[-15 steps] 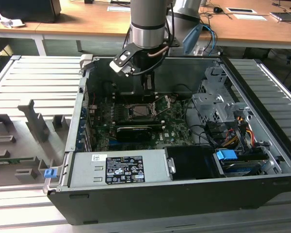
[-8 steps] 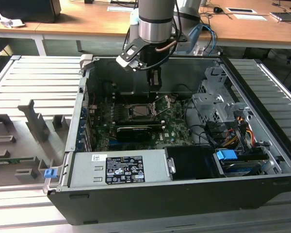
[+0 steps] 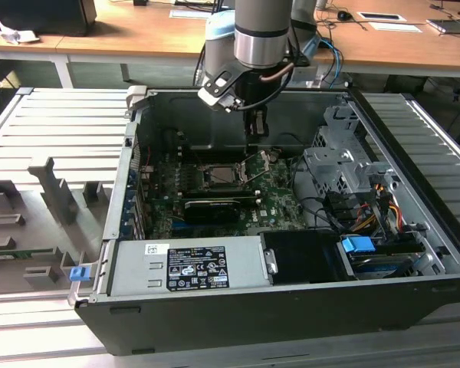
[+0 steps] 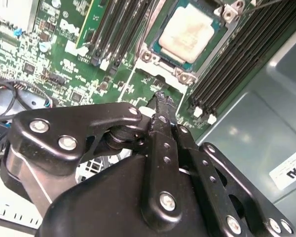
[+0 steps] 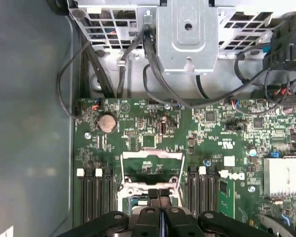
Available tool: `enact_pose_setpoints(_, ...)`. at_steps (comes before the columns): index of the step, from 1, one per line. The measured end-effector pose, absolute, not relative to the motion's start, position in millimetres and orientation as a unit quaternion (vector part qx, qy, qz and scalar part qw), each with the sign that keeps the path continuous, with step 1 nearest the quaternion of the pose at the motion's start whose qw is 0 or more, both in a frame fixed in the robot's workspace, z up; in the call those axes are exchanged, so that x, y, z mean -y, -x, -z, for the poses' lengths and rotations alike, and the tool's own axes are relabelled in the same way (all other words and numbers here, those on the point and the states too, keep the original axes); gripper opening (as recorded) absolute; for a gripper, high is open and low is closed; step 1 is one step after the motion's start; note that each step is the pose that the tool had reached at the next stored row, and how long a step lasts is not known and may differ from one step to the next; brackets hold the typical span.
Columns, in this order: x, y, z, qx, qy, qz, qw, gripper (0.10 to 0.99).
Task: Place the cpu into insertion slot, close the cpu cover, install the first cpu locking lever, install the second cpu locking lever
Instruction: 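Close the cpu cover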
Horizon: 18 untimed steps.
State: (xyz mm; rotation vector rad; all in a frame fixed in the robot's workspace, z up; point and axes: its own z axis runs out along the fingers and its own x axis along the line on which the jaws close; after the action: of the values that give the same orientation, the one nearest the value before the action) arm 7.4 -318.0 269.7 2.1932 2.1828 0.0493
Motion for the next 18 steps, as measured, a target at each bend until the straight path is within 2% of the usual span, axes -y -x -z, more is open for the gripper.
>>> enact_pose_setpoints(18, 316.5, -40.6, -268.5, -0.706, -0.708, -0.013, 0.020, 0.106)
